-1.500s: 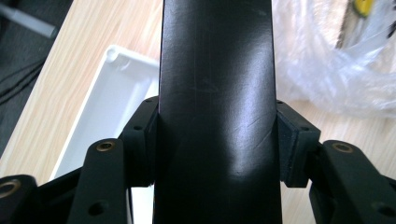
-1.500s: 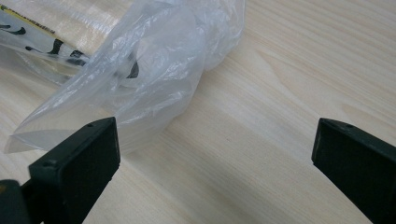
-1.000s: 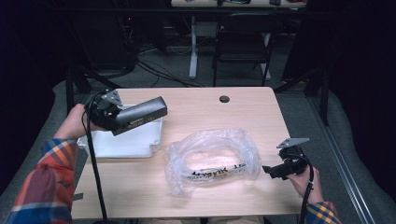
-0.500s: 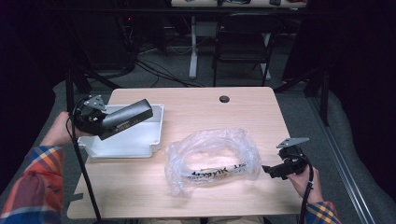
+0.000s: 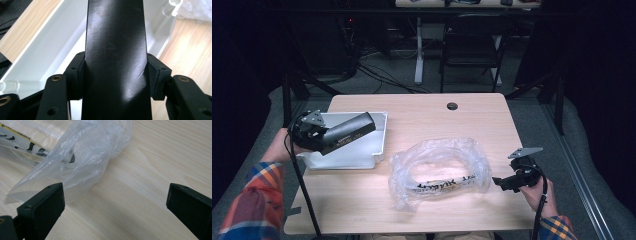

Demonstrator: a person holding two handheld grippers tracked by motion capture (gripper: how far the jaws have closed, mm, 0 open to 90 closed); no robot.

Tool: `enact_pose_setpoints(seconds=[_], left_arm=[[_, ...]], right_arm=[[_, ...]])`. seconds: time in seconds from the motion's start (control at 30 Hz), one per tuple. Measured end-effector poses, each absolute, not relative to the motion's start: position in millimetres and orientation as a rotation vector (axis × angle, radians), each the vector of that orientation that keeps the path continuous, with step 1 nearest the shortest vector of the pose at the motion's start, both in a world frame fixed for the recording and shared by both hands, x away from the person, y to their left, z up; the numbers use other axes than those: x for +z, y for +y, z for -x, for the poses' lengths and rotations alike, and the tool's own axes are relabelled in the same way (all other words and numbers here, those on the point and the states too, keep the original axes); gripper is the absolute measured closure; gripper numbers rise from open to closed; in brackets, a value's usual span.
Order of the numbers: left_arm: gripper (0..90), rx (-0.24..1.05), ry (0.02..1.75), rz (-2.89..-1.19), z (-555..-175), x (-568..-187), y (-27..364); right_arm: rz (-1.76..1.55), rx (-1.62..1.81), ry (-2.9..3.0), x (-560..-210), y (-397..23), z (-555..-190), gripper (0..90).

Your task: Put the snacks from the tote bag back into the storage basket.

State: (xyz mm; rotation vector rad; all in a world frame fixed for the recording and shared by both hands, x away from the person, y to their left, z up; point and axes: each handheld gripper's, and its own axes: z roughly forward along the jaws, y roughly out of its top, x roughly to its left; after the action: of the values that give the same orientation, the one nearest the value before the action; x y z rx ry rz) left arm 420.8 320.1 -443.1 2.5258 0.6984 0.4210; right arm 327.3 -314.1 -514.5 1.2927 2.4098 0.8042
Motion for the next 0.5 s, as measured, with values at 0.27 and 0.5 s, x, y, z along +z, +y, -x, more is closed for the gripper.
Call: enact_pose_setpoints(seconds=[0.27,0.5], left_arm=[[43.2,0.413,0.685,-2.541,-422,-459,321],[43.2,0.364,0.691,-2.57,-426,-479,325]], right_arm=[[-1.295,0.792,2.41,-515,-314,-327,1.3],[-1.293,0.79,2.416,-515,-314,-328,1.3]])
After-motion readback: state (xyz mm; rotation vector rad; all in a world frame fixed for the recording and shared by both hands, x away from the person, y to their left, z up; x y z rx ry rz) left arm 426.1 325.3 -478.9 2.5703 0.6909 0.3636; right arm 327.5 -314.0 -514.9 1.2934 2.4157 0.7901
